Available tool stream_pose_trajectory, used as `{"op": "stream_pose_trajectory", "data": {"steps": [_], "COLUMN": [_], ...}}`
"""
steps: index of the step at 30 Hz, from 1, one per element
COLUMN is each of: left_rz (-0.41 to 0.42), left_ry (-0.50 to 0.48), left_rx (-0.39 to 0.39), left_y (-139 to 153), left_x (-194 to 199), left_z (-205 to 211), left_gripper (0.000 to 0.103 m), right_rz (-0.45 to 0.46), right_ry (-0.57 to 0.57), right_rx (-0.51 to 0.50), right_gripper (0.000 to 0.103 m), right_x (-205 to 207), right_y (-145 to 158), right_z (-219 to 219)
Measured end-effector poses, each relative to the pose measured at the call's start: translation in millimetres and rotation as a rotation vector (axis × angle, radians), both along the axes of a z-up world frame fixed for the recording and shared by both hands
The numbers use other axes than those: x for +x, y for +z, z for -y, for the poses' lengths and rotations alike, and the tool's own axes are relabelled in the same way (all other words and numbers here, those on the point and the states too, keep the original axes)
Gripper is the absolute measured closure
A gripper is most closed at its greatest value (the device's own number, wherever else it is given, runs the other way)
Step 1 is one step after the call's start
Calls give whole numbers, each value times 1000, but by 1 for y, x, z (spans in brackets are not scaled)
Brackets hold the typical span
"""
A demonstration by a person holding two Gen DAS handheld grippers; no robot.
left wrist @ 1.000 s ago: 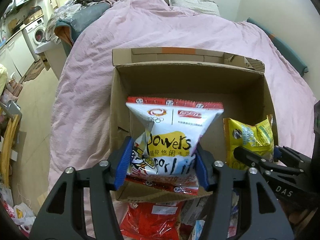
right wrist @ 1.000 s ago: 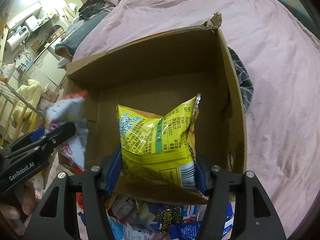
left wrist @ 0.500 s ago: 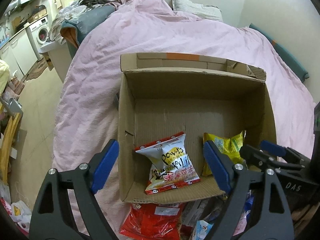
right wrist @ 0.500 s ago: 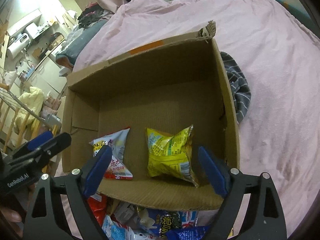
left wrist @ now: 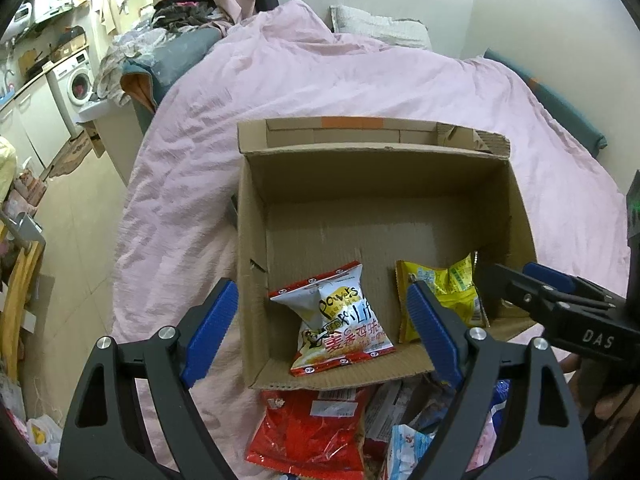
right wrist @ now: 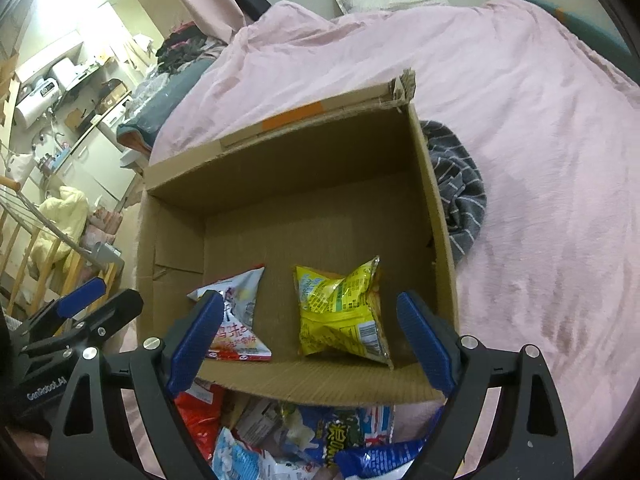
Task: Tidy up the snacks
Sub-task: 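Withdraw both tools and lower the right gripper onto the light-blue bag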
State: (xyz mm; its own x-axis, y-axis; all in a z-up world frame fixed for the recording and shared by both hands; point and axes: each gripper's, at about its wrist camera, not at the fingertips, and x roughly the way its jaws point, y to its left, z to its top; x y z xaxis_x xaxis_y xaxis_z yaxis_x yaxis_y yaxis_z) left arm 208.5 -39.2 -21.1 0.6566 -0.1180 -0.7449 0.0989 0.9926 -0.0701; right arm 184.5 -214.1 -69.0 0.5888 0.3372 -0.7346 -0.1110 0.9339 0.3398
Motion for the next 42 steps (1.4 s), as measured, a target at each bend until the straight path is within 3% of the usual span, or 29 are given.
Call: {"op": "stream_pose_trajectory", "data": {"steps": [9, 13, 30, 34, 38, 42], "left_rz": [-10, -36, -121, -141, -165, -209], "left_ry": [9, 20, 96, 102, 107, 134], "left_rx": [14, 14, 17, 11, 9, -15], "left_y": [10, 7, -23, -29, -36, -43], "left_x": [-26, -44, -89, -93, -95, -94], "left_z": [-16, -25, -59, -62, -69, -79], "left_gripper": [19, 19, 19, 19, 19, 19], "right_rz": [47, 4, -78, -100, -122, -234], "right_ry": [-23, -33, -87, -75, -64, -1], "right_rx": [7, -36, -23, 48, 53, 173], "right_gripper": [12, 12, 12, 12, 12, 12], "right_x": [-31, -46, -117, -131, -136, -131], "right_y": [25, 16, -7, -13, -20, -43], "right_z": [1, -1, 9, 11, 5, -5]}}
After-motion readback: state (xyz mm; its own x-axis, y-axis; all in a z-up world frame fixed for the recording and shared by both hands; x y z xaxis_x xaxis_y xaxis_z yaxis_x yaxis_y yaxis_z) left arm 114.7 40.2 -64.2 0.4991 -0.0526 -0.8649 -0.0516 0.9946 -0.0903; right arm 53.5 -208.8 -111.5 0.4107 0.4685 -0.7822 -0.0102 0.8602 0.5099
